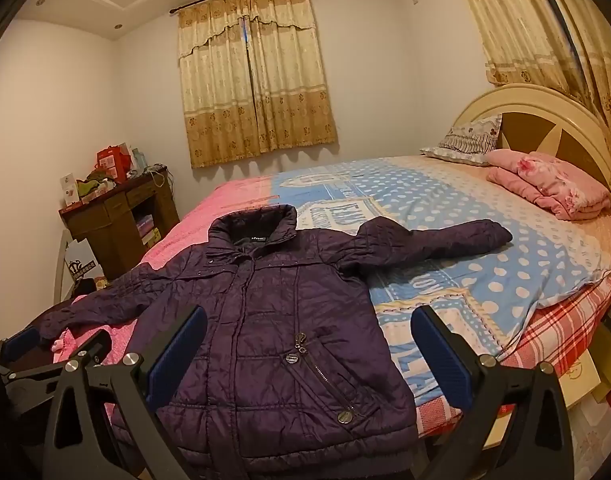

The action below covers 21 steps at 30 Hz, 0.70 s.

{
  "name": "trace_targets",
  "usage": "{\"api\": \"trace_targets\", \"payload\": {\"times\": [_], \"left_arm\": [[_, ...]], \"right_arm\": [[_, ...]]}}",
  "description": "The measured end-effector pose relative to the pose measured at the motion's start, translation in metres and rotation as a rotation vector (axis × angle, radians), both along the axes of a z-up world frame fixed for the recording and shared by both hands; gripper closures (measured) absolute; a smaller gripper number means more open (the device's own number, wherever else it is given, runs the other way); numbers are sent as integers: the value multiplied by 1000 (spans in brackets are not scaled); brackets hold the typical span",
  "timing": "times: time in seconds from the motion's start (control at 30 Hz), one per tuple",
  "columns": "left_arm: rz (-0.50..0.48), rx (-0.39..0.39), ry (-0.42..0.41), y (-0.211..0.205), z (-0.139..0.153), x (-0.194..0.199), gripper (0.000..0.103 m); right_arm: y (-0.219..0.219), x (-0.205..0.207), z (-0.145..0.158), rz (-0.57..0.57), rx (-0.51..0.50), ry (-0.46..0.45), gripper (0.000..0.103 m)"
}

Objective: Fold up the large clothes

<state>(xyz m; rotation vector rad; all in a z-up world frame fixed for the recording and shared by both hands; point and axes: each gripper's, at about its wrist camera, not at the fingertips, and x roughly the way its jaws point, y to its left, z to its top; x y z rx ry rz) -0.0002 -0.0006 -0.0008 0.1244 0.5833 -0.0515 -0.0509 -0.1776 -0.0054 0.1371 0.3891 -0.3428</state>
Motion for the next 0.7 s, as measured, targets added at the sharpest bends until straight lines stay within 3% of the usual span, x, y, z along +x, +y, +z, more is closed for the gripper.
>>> {"api": "trace_targets", "payload": {"times": [0.23,0.7], "left_arm": [[-36,-5,-8,-2,3,2,0],[-15,5,-7,-1,-2,-1,0]], "right_arm": [[-2,0,-2,1,-1,8,1],[-4,3,-5,-1,10,21,1]]}}
